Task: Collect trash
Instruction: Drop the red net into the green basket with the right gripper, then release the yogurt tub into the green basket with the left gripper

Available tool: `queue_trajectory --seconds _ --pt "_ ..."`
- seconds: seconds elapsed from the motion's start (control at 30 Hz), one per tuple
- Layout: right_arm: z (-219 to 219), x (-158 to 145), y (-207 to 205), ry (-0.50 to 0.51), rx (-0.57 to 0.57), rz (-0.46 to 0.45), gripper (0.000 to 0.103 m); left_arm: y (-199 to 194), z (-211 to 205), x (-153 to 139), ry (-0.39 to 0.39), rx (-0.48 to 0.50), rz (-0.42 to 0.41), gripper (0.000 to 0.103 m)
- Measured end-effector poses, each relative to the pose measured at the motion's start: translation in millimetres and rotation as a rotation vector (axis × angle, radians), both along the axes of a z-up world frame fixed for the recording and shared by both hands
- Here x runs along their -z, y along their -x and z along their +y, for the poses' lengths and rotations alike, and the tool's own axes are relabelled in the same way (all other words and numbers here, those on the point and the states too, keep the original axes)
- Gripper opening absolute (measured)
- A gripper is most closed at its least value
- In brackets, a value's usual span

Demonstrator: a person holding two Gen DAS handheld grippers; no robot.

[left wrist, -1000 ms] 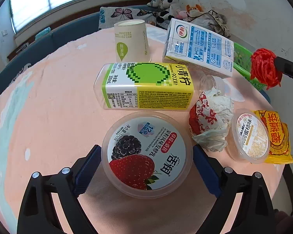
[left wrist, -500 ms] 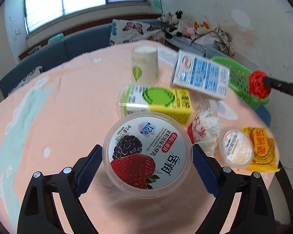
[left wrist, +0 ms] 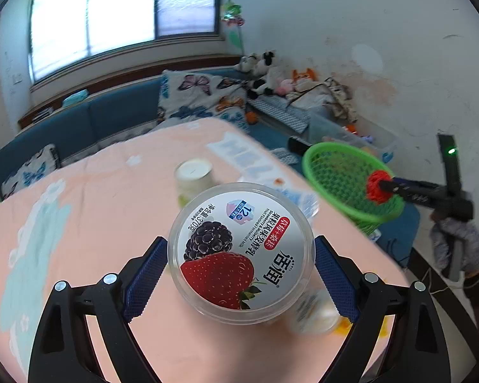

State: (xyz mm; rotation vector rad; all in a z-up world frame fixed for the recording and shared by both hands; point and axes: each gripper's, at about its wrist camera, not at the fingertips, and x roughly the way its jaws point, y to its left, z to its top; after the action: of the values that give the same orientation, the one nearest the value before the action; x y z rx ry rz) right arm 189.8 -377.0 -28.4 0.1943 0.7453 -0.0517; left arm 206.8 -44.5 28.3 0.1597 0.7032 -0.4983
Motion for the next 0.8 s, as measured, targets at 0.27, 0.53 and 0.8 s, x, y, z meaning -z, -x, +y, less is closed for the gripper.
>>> queue_trajectory --seconds 0.27,0.53,0.8 --pt "-33 12 -11 -0.014 0.033 0.018 0.068 -20 -64 -20 0.004 0.075 -0.020 0.088" --pt "-55 17 -10 -0.041 0.057 0.020 0.074 -42 -129 -25 -0.018 0.139 -0.019 0.088" --pt "-69 14 14 -0.063 0.080 -0.005 0.075 -67 -194 -5 -0.058 0.197 0.033 0.088"
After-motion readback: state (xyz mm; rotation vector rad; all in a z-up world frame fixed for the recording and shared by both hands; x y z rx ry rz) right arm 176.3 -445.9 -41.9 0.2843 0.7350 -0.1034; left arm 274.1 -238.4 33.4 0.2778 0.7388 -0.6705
